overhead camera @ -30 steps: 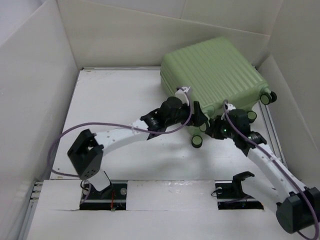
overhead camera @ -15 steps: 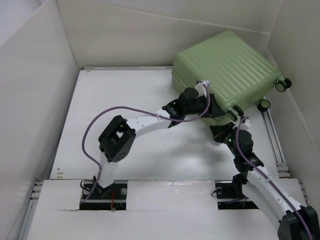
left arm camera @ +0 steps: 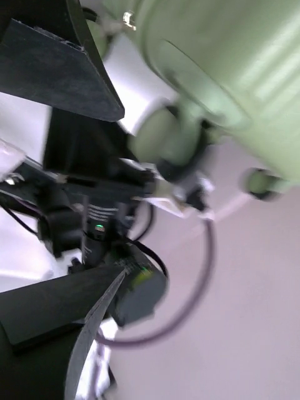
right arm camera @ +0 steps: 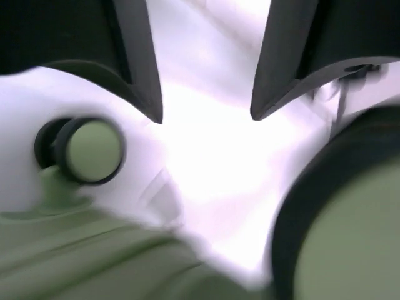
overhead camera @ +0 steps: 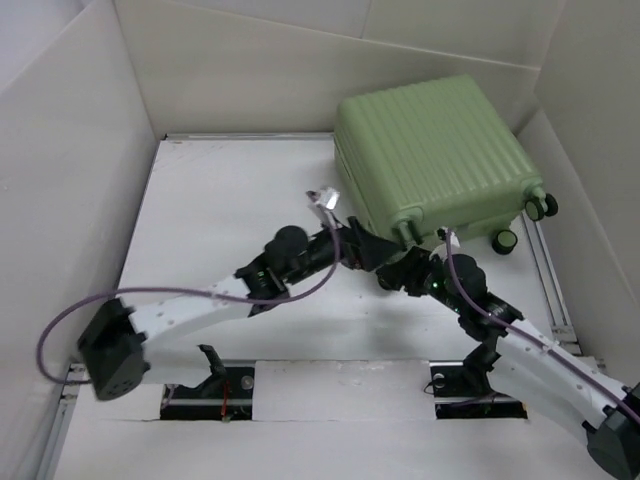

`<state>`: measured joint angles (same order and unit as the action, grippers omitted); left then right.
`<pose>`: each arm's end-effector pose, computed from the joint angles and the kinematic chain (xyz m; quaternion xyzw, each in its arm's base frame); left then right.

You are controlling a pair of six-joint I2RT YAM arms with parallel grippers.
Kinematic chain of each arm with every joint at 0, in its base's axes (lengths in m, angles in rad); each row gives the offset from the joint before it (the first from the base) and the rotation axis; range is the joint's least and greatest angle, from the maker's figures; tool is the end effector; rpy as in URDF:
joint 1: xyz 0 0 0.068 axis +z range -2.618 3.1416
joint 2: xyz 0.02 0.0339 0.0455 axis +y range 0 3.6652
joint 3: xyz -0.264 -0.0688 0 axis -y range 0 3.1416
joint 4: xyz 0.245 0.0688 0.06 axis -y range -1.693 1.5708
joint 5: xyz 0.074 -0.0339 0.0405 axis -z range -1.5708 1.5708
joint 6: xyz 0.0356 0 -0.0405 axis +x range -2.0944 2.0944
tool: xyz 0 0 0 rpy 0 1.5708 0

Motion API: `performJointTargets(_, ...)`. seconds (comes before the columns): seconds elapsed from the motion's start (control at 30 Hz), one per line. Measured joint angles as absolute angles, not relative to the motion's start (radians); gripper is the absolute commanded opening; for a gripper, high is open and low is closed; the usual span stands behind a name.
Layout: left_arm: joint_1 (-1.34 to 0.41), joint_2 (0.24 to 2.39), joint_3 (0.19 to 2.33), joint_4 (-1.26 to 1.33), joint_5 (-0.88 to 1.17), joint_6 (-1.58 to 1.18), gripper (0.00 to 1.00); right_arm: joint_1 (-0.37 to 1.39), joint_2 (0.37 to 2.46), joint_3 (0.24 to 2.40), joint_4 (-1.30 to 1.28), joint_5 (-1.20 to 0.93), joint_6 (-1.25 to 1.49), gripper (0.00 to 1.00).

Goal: Pack the luggage

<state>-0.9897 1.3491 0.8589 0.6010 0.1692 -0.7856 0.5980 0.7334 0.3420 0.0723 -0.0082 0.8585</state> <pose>0.1678 -0.2664 0.3207 0.1303 0.6546 -0.6115 0.4250 0.1464 0.1001 0.2178 0.1029 0.8039 0.3924 0.4350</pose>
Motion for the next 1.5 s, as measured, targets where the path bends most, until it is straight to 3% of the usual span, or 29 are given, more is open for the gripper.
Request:
performJointTargets(0.1,-0.992,1.123,0.771,0.586,0.048,-0.759,0.99,0.67,0.679,0.445,-0.084,-0.081,0.795,0.81)
performJointTargets(0.17,-0.986,1.016,0.751,0.551,-0.046,-0.742,0.99,0.694,0.654,0.54,-0.154,-0.096,0.754,0.83)
performJointTargets(0.27,-0.916,0.977,0.766,0.509,-0.129,-0.719,0.99,0.696,0.647,0.706,-0.229,-0.077,0.697,0.87)
performJointTargets(0.3,-0.865,0.994,0.781,0.496,-0.132,-0.716,0.99,0.695,0.656,0.761,-0.247,-0.064,0.675,0.97)
performJointTargets(0.33,-0.81,1.021,0.802,0.487,-0.131,-0.712,0.99,0.695,0.669,0.817,-0.265,-0.044,0.654,1.0)
performJointTargets(0.47,-0.563,1.228,0.914,0.467,-0.052,-0.719,0.99,0.67,0.802,1.066,-0.327,0.107,0.553,1.0)
performJointTargets(0.6,-0.398,1.456,0.995,0.469,0.077,-0.746,0.99,0.421,1.066,1.323,-0.311,0.23,0.466,1.0)
performJointTargets(0.77,-0.373,1.608,1.02,0.496,0.239,-0.775,0.99,0.11,1.537,1.665,-0.295,0.256,0.42,1.0)
performJointTargets(1.0,-0.393,1.671,1.124,0.559,0.333,-0.766,0.99,-0.05,2.086,2.121,-0.337,0.249,0.403,1.0)
performJointTargets(1.27,-0.371,1.721,1.171,0.625,0.378,-0.753,0.99,-0.152,2.339,2.457,-0.466,0.082,0.411,1.0)
performJointTargets(1.5,-0.456,1.678,0.966,0.719,0.423,-0.768,0.99,-0.144,2.383,2.495,-0.433,-0.121,0.357,0.97)
